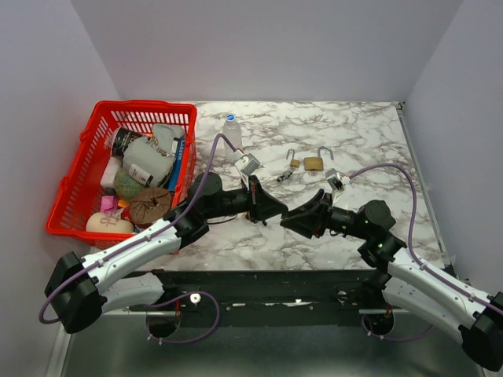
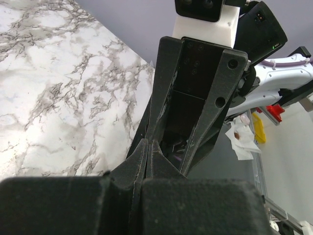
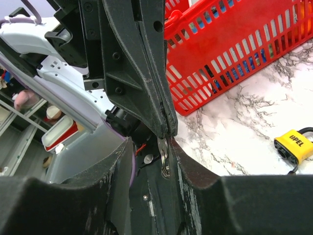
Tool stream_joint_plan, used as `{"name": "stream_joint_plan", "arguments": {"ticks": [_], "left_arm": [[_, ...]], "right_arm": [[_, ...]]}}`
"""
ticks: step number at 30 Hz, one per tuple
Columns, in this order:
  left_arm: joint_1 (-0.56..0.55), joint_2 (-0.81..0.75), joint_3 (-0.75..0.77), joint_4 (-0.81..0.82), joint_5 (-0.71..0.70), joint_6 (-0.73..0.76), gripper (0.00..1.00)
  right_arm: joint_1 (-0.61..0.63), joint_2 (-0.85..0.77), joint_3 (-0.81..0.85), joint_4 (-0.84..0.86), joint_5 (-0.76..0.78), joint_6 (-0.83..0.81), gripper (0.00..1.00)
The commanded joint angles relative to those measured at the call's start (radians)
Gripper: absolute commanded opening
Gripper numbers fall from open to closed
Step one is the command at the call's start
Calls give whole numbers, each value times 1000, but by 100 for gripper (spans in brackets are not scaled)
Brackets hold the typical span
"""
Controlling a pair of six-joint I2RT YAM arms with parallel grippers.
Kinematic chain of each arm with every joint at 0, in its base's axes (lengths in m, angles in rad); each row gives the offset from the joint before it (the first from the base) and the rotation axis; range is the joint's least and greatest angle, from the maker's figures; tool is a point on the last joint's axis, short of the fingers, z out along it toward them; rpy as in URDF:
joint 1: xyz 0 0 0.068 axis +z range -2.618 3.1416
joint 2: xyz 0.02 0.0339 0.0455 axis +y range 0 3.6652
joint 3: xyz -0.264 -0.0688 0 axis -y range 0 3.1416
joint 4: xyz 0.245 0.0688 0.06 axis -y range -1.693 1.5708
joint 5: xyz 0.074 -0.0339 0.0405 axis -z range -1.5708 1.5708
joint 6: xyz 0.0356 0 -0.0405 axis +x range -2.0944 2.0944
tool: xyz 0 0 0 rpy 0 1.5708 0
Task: Unlock with the key
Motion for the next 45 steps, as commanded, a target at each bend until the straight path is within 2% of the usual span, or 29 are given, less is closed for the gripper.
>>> {"name": "stream_joint_plan", "arguments": {"ticks": [1,7,11,20,25,36,40,45], "left_arm": [[1,-26,34,9,-22,17,0],[1,-32,36,14,-19,12,0],[1,-28,31,12,-16,9,0],[1,-22,24,17,14,6,0],[1,-19,19,21,21,5,0],[1,-5,19,11,31,15,0],[1,-6,17,-5,30,37,0],[1,-11,43,-101,0,110,2]], "right_arm": [[7,3,-20,-8,8,-22,43],[7,10,-25,-8,12,-23,42],[7,0,-28,0,25,-23,35],[7,-13,-17,-8,53,-38,43],[7,-8,-8,-5,50,-43,43],[7,10,-22,56,38,-22,18],[7,-4,-52,93,56,-9,1],[7,-43,-89,111,120,-3,1]]}}
